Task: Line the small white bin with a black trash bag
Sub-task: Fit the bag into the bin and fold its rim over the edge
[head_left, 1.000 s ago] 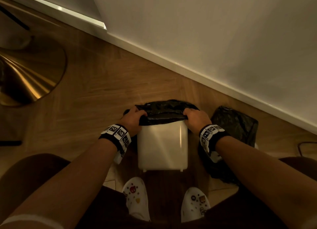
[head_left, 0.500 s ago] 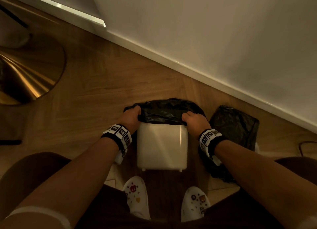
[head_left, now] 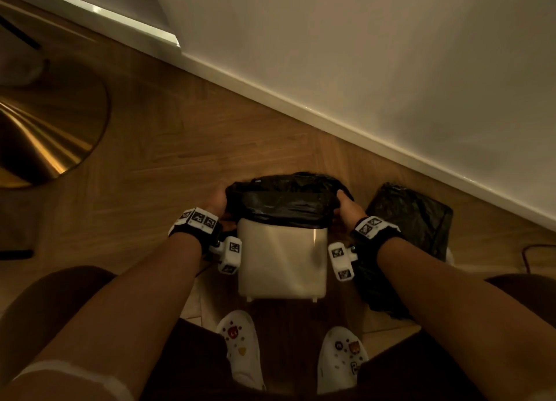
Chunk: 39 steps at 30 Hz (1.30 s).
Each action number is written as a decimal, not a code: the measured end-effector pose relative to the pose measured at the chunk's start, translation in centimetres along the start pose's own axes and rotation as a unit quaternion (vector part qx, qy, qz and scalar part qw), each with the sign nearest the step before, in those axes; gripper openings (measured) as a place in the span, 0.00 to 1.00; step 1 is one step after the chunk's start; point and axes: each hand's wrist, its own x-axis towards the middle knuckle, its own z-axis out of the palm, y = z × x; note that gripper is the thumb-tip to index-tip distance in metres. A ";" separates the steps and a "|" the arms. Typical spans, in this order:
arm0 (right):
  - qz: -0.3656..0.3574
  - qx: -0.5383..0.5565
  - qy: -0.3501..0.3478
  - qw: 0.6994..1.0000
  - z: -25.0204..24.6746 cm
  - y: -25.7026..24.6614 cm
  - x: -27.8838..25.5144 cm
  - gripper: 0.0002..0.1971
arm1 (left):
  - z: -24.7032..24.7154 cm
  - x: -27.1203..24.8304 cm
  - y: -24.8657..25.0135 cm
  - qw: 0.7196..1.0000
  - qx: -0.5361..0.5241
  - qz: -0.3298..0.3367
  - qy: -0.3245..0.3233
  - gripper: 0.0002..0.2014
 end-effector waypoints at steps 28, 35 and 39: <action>-0.226 -0.135 -0.027 0.964 -2.8 -8.4 -11.4 0.50 | -2.3 -8.8 4.9 0.931 0.234 0.280 0.011 0.46; -0.176 -0.179 -0.093 0.964 -3.2 -8.5 -11.2 0.38 | -1.5 -9.8 4.3 0.971 0.148 0.187 -0.033 0.31; -0.184 -0.282 -0.077 0.938 -4.0 -8.1 -11.8 0.28 | -1.0 -9.9 3.9 0.973 0.165 0.159 0.018 0.25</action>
